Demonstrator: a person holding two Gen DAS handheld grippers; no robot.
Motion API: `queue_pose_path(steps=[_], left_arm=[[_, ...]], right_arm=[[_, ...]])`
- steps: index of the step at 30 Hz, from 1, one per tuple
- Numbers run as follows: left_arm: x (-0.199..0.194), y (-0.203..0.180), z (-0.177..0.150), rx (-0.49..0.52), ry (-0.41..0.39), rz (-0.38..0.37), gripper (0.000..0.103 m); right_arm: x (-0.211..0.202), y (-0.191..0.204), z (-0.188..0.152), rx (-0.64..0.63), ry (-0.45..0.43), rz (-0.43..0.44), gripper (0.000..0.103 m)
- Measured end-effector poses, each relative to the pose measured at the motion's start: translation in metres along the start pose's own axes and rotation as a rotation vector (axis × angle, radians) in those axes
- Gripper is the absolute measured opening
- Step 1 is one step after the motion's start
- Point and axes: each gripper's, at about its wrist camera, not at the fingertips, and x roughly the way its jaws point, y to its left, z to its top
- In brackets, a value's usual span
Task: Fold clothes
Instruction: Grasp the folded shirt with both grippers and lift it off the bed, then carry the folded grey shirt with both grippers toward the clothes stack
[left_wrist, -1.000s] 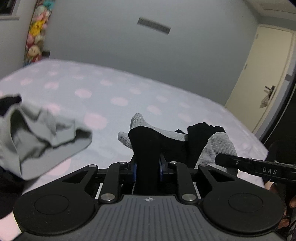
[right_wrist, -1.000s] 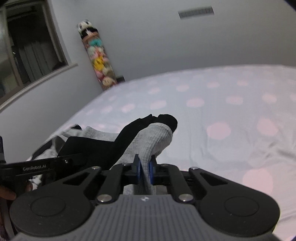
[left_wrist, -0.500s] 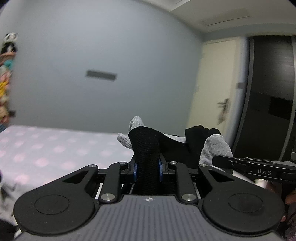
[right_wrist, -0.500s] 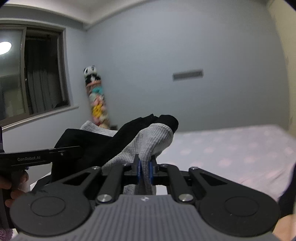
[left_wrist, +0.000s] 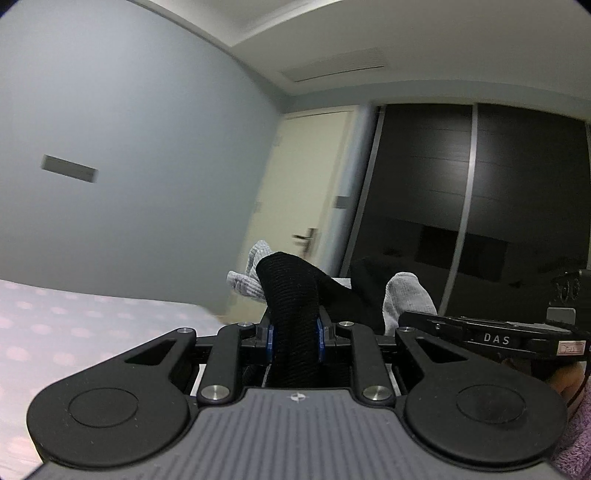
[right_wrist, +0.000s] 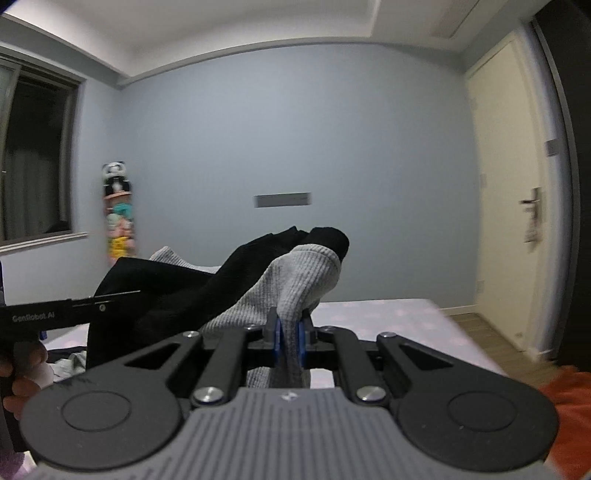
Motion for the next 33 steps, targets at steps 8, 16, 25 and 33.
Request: queue_pose_path(steps=[8,16,25,33], left_arm=[[0.054,-0.084,-0.028,-0.036,0.055,-0.151,0.017],[0.110,-0.126,-0.072,-0.137,0.157,-0.190,0.018],[0.186,-0.080,-0.114,-0.168,0.300,0.029,0.018],[0.229,-0.031,-0.144,-0.263,0.415,0.100,0.018]], right_arm=[[-0.083,-0.075,0.002,-0.071,0.063,-0.178,0.010],[-0.091,-0.153,0.004,-0.151,0.205,-0.256,0.010],[0.043,-0.219,-0.047,-0.135,0.397,-0.139,0.010],[0.116,-0.244,-0.098,-0.040,0.509,-0.077,0.011]])
